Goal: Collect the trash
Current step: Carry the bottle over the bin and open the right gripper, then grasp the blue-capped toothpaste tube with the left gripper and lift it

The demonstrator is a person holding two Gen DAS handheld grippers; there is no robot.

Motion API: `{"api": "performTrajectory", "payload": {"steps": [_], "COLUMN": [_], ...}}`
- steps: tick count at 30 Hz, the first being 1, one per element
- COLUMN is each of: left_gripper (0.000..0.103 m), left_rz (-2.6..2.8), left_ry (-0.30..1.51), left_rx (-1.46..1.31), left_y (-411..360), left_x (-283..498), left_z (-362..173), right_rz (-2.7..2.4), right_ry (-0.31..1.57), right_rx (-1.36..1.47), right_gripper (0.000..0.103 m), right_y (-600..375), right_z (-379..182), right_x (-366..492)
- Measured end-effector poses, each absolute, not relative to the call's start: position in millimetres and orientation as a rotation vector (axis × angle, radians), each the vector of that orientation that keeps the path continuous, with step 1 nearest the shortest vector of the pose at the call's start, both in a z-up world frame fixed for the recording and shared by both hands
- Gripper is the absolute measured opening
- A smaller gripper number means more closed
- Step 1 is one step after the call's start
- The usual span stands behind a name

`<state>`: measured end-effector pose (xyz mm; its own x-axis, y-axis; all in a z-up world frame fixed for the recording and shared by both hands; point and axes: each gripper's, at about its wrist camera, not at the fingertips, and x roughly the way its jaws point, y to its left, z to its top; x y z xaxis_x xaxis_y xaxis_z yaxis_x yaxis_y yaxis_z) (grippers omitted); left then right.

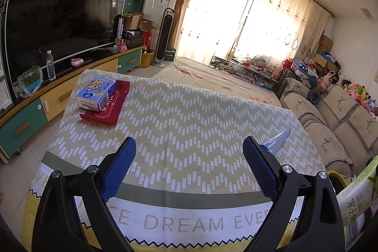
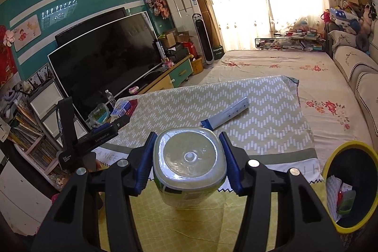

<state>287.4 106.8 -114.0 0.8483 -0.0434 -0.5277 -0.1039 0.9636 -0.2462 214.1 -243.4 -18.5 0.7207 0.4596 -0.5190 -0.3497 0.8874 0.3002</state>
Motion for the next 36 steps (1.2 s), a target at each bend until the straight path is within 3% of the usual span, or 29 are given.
{"api": "performTrajectory", "payload": {"steps": [10,20,22,31,36], "left_gripper": [0.091,0.091,0.091,0.091,0.091], "left_rz": [0.028,0.012,0.009,-0.021,-0.074], "left_ry": [0.573,0.587,0.592,0.613,0.622], "left_rx": [-0.258,-0.239,-0.232,-0.195,-0.175], "left_y": [104.9,98.3,96.6,83.1,72.3], "left_x": [290.8,293.2,294.1,295.9,296.8], "left_z": [-116.0,-118.2,-119.4,-122.6,-122.9], "right_rz": [0.055,-0.28,-0.325,-0.203,-0.068], "right_ry": [0.527,0.703,0.709,0.548,0.468], "right_rx": [0.224,0.25,0.29,0.322,0.294], "right_gripper": [0.051,0.051,0.058,0.072,0.073], "right_y": [-372.7,-487.3,-499.8,-440.2,-373.0], "right_z": [-2.6,-81.9,-96.4,-66.5,-56.2], "right_x": [210.0,237.5,240.0,251.9,282.4]}}
